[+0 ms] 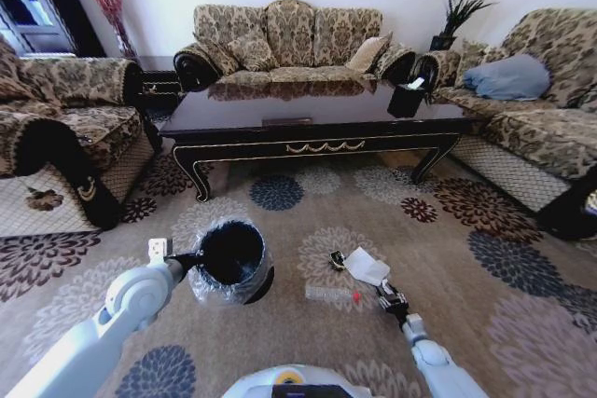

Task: Move to the front of the table and pick up the trash from the floor, then place it into the trash bin.

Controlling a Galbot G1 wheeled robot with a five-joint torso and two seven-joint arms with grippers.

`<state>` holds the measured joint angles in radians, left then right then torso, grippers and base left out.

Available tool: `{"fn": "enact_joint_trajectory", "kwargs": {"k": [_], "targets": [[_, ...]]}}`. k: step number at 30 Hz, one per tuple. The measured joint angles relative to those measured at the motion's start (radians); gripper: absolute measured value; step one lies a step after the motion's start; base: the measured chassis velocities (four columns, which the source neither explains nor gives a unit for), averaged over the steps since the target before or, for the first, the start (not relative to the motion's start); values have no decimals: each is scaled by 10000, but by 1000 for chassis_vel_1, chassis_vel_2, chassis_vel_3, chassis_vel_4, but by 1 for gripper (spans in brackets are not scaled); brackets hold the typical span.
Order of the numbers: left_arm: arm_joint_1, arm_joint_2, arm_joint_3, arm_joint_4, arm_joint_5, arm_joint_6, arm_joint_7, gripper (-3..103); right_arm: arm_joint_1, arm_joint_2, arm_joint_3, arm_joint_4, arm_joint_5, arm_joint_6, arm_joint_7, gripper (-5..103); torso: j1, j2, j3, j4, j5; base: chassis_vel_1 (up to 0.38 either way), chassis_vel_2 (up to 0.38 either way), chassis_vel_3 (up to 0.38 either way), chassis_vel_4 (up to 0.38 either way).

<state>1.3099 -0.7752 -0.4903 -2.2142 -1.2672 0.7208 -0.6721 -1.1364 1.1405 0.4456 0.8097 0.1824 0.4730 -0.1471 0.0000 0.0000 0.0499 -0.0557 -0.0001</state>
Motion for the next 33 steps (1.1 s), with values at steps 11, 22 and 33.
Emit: {"fn": "enact_joint_trajectory", "kwargs": {"k": [11,22,33], "targets": [[193,10,-204,-171,-35,-5,-61,2,-20,-12,10,-128,17,-36,-40,2,-1,0,0,2,1,0,0,0,0],[292,-121,44,-216,228,12,-52,2,-605,-272,280,805,237,-207,3,0,-1,1,0,2,1,0,0,0,0],[-1518,-264,2247,385,-189,-37,-110,2,-3335,-1234,1307,5493,2001,-940,185,0,-1,1,-1,6,2,0,0,0,0]]}}
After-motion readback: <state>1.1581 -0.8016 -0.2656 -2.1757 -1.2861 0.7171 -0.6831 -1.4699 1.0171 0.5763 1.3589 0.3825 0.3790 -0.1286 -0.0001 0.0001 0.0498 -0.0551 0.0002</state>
